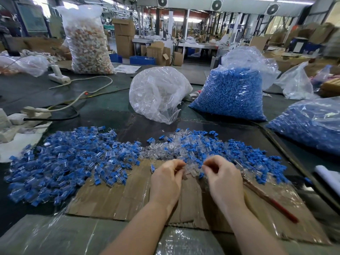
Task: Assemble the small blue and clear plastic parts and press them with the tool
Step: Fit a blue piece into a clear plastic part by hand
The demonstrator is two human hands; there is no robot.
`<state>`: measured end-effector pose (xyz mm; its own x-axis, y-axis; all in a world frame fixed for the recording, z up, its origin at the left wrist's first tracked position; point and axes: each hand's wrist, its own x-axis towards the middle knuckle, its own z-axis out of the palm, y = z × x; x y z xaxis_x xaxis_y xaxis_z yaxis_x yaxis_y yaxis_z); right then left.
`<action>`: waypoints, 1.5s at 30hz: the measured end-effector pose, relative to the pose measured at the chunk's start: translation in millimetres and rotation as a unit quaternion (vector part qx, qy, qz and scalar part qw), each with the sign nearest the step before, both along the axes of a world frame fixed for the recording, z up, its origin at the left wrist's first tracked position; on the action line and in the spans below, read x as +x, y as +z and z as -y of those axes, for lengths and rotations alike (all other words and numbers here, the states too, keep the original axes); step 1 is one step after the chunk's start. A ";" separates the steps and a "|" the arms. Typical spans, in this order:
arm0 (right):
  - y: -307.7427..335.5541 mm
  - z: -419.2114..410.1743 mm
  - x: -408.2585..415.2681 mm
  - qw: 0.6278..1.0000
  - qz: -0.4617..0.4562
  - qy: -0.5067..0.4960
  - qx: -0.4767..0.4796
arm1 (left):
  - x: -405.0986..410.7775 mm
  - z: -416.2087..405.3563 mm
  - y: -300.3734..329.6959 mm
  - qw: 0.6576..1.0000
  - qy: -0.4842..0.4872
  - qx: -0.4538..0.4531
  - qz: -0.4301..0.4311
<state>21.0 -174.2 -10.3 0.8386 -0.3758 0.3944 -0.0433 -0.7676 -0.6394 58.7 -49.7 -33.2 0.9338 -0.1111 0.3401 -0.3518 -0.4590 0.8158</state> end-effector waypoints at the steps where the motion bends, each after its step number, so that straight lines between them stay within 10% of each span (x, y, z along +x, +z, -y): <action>1: -4.5 -3.2 -4.3 1.000 -0.001 0.001 -0.004 | -0.7 -0.1 0.3 1.000 0.007 0.000 0.006; 45: -23.9 -12.7 -13.2 0.997 0.006 0.003 -0.081 | 1.5 -7.8 3.5 0.980 -0.147 -0.075 -0.113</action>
<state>7.9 -161.5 -34.2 0.8356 -0.3016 0.4592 -0.0319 -0.8611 -0.5075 60.2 -42.0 -29.7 0.9220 -0.3520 0.1611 -0.2531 -0.2334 0.9389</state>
